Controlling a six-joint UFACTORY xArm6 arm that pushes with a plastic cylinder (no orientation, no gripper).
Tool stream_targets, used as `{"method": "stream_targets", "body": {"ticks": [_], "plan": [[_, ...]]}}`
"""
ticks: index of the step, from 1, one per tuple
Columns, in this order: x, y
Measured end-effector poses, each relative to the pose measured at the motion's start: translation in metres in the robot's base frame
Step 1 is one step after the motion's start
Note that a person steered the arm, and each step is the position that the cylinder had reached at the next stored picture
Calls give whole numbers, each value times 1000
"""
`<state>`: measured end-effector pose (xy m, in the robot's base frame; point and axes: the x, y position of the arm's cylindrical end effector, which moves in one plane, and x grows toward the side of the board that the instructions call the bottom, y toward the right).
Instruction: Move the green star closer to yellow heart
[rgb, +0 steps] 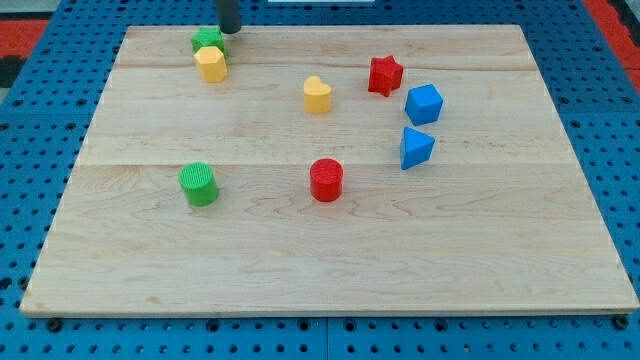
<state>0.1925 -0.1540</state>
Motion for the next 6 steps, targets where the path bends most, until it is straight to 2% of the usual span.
{"method": "stream_targets", "body": {"ticks": [1, 3, 4, 5, 6], "plan": [[20, 1], [20, -70], [57, -57], [61, 18], [43, 25]]}}
